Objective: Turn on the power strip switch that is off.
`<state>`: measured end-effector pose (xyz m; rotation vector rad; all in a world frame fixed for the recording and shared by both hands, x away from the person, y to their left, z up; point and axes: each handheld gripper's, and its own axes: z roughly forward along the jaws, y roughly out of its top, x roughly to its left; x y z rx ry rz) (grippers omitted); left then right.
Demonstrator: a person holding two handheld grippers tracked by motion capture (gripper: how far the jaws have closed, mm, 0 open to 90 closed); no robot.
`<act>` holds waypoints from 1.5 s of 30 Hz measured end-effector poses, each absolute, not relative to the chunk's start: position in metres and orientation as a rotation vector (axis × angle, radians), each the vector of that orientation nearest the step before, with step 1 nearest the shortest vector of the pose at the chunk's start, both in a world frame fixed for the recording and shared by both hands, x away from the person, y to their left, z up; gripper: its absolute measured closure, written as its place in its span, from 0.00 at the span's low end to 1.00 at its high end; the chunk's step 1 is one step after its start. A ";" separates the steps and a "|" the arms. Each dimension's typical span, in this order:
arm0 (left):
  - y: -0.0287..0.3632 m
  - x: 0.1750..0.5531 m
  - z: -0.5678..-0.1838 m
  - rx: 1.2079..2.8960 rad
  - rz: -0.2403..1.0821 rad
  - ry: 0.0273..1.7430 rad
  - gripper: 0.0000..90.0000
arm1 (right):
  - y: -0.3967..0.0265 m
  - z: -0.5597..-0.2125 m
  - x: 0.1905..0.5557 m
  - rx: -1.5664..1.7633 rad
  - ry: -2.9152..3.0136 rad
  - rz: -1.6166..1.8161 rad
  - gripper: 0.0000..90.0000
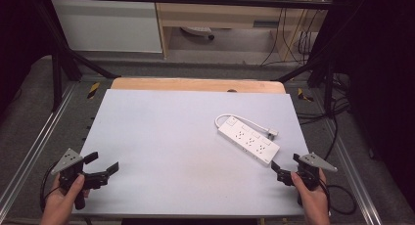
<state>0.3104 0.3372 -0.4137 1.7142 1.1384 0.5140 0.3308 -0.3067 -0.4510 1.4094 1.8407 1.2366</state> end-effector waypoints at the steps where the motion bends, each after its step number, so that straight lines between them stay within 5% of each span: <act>1: 0.337 0.310 -0.414 1.714 0.514 1.139 0.07 | -0.307 -0.451 0.331 1.415 1.838 1.238 0.06; 45: 0.333 0.310 -0.416 1.757 0.496 1.107 0.07 | -0.305 -0.419 0.334 1.451 1.850 1.302 0.04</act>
